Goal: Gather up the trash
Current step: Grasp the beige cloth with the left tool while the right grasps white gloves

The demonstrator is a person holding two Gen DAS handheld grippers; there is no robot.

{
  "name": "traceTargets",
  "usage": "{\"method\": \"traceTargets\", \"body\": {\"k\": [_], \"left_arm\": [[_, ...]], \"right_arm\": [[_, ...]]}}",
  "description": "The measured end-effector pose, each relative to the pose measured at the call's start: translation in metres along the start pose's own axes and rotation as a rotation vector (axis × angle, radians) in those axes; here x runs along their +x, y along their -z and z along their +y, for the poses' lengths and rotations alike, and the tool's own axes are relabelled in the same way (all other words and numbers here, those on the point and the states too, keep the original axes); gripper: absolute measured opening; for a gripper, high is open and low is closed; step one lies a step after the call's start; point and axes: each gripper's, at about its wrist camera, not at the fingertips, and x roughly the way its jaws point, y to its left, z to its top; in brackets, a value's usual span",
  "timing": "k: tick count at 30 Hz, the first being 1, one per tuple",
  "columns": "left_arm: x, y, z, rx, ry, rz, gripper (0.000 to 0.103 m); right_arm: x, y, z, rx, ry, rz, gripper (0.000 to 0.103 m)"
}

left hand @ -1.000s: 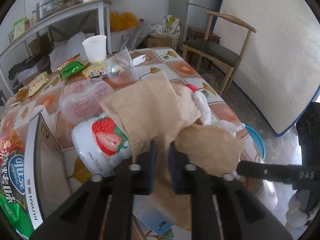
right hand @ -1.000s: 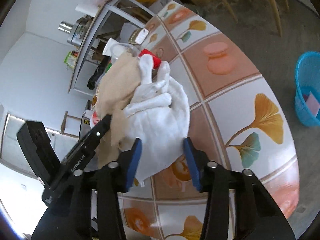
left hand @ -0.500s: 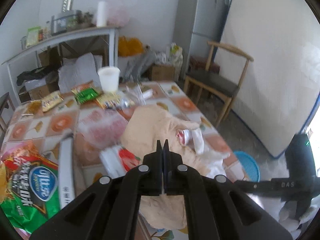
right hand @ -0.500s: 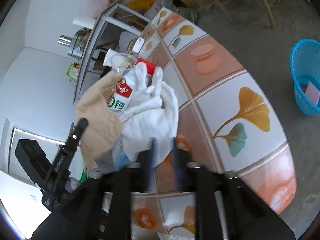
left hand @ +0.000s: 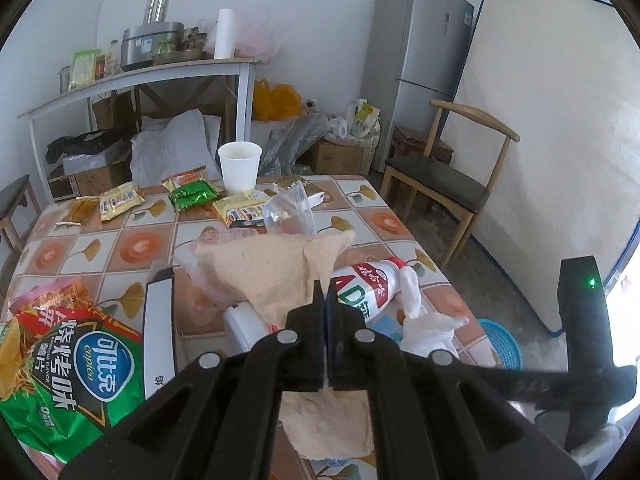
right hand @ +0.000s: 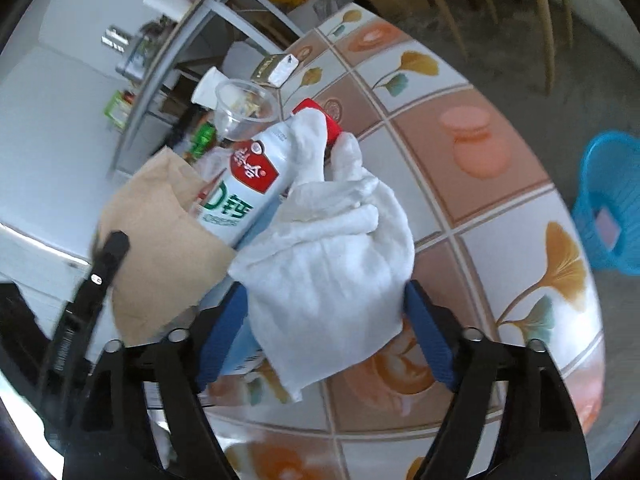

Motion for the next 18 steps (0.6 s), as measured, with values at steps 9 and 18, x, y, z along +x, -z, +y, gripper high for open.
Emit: {"method": "traceTargets", "body": {"k": [9, 18], "left_arm": [[0.000, 0.003, 0.001, 0.000, 0.002, -0.001, 0.000], [-0.018, 0.001, 0.004, -0.022, 0.039, -0.039, 0.000]], "right_arm": [[-0.015, 0.009, -0.003, 0.011, 0.006, -0.038, 0.011], [-0.049, 0.014, -0.004, 0.011, -0.057, -0.139, 0.008]]}}
